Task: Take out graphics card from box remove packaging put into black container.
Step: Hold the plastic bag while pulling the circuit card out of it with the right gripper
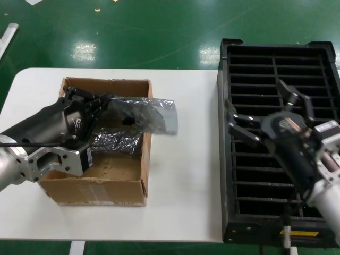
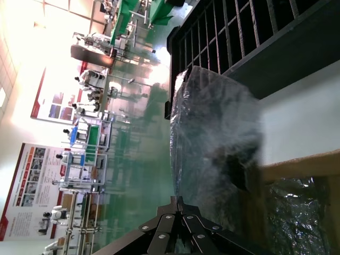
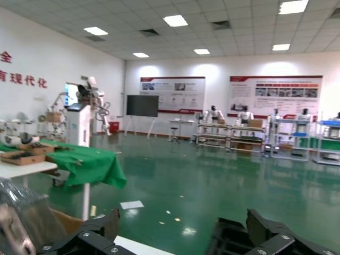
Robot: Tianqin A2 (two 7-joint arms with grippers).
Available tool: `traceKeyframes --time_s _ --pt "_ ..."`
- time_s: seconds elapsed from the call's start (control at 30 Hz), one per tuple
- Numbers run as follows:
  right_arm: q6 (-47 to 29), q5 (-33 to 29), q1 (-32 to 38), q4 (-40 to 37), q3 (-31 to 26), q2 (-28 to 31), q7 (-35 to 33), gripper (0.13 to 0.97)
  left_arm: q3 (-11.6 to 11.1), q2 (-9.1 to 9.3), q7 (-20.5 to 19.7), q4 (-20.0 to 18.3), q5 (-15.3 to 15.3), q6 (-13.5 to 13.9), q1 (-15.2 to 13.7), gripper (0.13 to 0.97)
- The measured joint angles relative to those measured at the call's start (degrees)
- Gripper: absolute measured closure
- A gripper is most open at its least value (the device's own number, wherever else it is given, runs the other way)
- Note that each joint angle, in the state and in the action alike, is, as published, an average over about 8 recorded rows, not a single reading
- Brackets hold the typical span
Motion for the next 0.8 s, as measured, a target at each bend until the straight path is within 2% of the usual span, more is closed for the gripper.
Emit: traceKeyframes --time_s 0.17,0.43,0.47,0.6,0.73,0.8 --pt "1.46 -1.54 3.07 -1.65 -3.23 -1.54 1.30 0.283 0.00 0.00 0.00 0.00 0.00 0.00 0.00 0.959" --pt "4.49 -6.25 6.58 -5.35 -7.94 -3.56 2.13 0.459 0.00 0.00 0.00 0.00 0.00 0.00 0.00 0.959" --pt "4.64 -7.42 6.85 -5.80 -8.51 -3.48 2.80 0.459 0.00 0.00 0.00 0.00 0.00 0.00 0.00 0.959" --pt "3.97 -14.73 7.63 -7.69 -9.91 -2.77 7.83 0.567 0.00 0.00 0.00 0.00 0.00 0.00 0.00 0.959" --pt "1.16 -24.21 7.72 -9.11 -8.79 -2.36 14.65 0.676 0.00 0.00 0.00 0.00 0.00 0.00 0.00 0.959" --pt "-0.57 -28.15 7.65 -9.49 -7.84 -2.10 17.54 0.676 0.00 0.00 0.00 0.00 0.00 0.00 0.00 0.959"
